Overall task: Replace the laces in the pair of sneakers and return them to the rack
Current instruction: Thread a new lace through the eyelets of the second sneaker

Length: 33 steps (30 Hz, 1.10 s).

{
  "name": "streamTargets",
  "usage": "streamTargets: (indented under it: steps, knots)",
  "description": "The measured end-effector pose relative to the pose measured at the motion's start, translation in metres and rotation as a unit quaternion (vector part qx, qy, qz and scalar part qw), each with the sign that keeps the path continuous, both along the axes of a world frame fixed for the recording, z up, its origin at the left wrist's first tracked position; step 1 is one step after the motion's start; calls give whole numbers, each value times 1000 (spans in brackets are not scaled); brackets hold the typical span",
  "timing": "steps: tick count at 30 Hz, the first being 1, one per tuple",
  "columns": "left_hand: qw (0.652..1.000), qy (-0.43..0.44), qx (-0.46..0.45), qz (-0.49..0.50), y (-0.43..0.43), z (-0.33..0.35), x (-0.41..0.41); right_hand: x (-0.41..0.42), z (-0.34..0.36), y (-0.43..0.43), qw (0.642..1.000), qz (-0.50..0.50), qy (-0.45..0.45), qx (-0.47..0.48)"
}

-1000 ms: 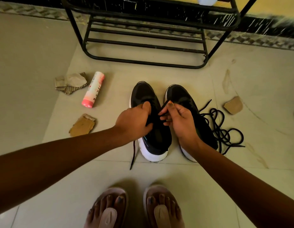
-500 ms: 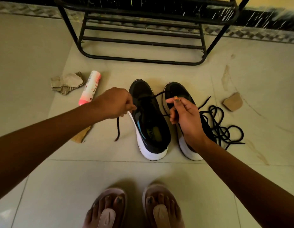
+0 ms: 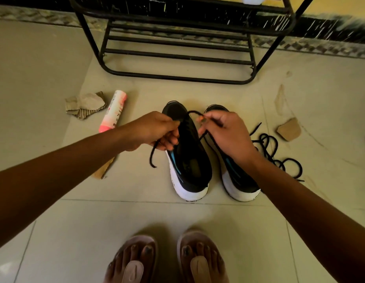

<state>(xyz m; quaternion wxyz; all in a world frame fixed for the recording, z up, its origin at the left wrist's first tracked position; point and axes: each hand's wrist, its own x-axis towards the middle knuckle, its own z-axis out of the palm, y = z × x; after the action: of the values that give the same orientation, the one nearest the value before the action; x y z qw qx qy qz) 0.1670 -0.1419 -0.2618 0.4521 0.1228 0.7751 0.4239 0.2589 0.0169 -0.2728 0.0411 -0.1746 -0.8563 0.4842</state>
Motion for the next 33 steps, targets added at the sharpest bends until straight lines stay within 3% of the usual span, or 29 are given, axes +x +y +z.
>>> streamTargets:
  steps: [3,5,7,12,17,20,24,28,33]
  knots:
    - [959,221,-33,-174,-2,4,-2,-8,1,5,999,-1,-5,-40]
    - [931,295,-33,-211,0,14,-5,-10,-2,5,997,63,-44,2]
    - [932,303,-9,-198,5,24,-10,-11,-4,1,987,140,-80,17]
    - [956,244,84,-140,14,32,-15,-10,0,-6,969,179,-114,-124]
    - [905,386,152,96,17,6,-8,-19,7,10,970,159,-121,-136]
    - [927,298,144,179,15,-14,-2,-22,15,20,965,194,-129,-120]
    - [981,73,132,122,16,-18,4,-26,23,26,966,228,-115,-40]
    - [993,66,100,12,18,-16,1,-29,28,24,964,229,-69,117]
    - [991,48,124,-9,21,-15,0,-29,26,15,954,204,-2,218]
